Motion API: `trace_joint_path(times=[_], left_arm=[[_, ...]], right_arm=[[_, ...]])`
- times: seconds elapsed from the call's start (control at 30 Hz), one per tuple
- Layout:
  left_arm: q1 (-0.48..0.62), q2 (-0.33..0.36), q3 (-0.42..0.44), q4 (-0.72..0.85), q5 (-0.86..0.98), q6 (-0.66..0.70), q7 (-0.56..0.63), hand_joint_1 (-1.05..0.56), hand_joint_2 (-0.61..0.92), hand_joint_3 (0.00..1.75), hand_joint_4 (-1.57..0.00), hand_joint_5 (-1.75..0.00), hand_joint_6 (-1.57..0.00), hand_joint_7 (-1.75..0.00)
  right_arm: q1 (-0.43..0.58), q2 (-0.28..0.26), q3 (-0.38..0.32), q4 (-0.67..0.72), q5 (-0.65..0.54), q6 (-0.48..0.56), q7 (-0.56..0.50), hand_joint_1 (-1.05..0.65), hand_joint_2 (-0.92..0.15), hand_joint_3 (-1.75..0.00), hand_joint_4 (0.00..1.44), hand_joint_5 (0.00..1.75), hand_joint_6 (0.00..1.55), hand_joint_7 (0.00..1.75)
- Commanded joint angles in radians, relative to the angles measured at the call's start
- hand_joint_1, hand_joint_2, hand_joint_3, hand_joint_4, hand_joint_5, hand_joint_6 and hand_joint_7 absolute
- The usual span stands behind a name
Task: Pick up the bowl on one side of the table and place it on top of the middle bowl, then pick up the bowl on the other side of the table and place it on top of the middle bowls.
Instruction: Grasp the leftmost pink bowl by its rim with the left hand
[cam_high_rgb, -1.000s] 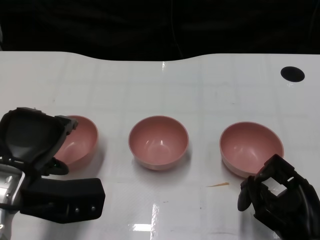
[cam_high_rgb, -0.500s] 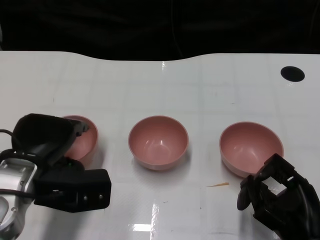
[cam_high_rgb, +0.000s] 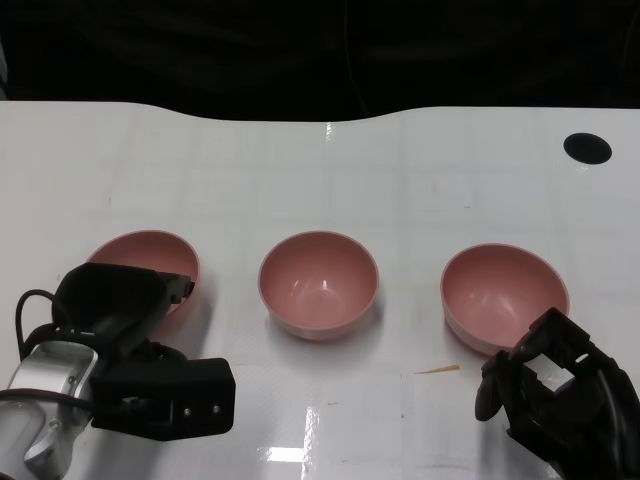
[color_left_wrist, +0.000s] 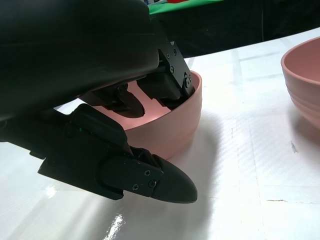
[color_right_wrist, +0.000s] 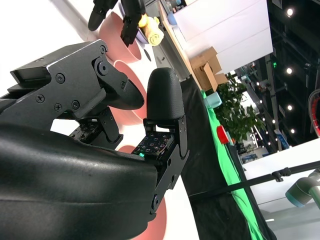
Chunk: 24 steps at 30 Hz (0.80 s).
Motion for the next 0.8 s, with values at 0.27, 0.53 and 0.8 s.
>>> trace_joint_path(times=[0.27,0.53,0.8], left_arm=[[-0.065,0.018,-0.039,0.139,-0.046,-0.047,0.062,-0.77,0.92,0.19,-0.64,-0.02,-0.67,-0.01],[-0.1,0.011,-0.046,0.2,-0.085,-0.065,0.08,-0.66,0.92,0.17,-0.66,-0.02,-0.71,-0.02],[-0.11,-0.018,-0.009,0.301,-0.183,-0.224,0.276,-0.02,0.92,0.18,-0.79,-1.38,-0.75,-1.26]], right_arm=[[0.005,-0.011,-0.013,-0.009,0.009,-0.002,0.004,-0.05,-0.62,-1.08,0.88,1.69,0.77,1.44],[0.005,-0.013,-0.015,-0.009,0.014,0.001,0.011,-0.06,-0.63,-1.06,0.87,1.7,0.76,1.45],[0.008,-0.01,-0.014,-0.014,0.008,0.004,0.001,-0.06,-0.63,-1.03,0.87,1.7,0.75,1.46]])
